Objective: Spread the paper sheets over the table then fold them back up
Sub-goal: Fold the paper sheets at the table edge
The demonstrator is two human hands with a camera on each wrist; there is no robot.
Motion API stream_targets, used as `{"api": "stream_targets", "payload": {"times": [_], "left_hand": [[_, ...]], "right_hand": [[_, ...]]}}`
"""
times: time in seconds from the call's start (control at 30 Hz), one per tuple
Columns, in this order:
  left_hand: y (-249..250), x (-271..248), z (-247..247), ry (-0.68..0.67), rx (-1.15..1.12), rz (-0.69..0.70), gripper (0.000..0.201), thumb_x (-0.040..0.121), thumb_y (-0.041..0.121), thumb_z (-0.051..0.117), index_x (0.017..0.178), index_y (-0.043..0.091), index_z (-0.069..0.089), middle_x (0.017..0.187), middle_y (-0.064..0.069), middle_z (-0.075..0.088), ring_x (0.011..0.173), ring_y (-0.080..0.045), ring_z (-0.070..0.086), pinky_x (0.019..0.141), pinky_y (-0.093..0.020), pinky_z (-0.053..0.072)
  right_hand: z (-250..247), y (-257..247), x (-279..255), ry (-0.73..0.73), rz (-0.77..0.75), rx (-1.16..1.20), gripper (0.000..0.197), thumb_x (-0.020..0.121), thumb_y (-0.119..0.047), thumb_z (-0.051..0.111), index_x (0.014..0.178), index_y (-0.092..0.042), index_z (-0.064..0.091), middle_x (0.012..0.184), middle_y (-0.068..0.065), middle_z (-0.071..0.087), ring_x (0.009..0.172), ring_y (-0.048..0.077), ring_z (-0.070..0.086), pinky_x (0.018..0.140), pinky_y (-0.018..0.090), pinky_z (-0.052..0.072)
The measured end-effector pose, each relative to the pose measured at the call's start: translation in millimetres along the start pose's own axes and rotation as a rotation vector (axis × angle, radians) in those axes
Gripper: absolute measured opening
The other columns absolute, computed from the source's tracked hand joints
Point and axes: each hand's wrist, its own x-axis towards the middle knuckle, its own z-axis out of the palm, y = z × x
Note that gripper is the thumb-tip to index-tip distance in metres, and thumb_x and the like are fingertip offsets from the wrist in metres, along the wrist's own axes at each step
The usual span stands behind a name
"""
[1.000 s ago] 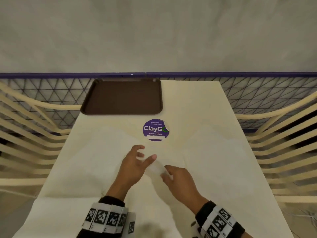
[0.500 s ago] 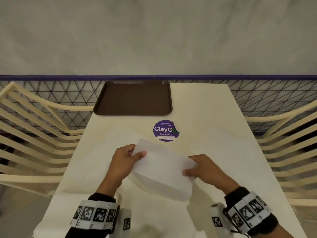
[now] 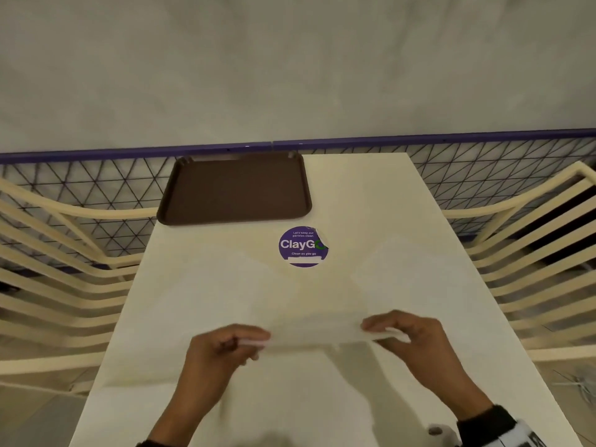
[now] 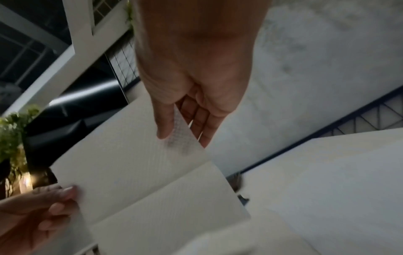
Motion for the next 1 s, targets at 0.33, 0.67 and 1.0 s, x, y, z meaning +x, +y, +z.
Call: {"api": "stream_targets", "payload": {"times": [0.33, 0.67, 1.0], "left_hand": [[-95, -11, 0, -0.256, 0.170, -0.353, 0.017, 0.072, 0.001, 0.072, 0.062, 0.014, 0.074, 0.068, -0.008, 0.071, 0.067, -0.021, 0.065, 0.060, -0.025, 0.051], [-94, 21, 10, -0.049, 0.514, -0.206, 0.024, 0.077, 0.018, 0.075, 0.070, 0.020, 0.052, 0.073, -0.001, 0.063, 0.057, -0.008, 0.055, 0.054, -0.012, 0.040], [-135, -11, 32, -0.497, 1.246, 0.608, 0.049, 0.093, 0.042, 0.027, 0.126, 0.020, 0.056, 0.145, 0.002, 0.043, 0.143, -0.018, 0.010, 0.111, -0.027, 0.008]], "right_hand": [[20, 81, -21, -0.243, 0.200, -0.306, 0.043, 0.072, -0.004, 0.076, 0.063, -0.045, 0.067, 0.079, -0.016, 0.072, 0.080, 0.000, 0.067, 0.078, 0.017, 0.050], [35, 82, 20, -0.085, 0.298, -0.421, 0.018, 0.080, -0.011, 0.070, 0.066, -0.014, 0.058, 0.050, -0.006, 0.048, 0.039, 0.002, 0.045, 0.043, 0.013, 0.034], [59, 100, -14, -0.092, -0.371, -0.929, 0.032, 0.095, -0.035, 0.036, 0.123, -0.027, 0.049, 0.121, -0.007, 0.060, 0.114, 0.009, 0.050, 0.096, 0.018, 0.034]]}}
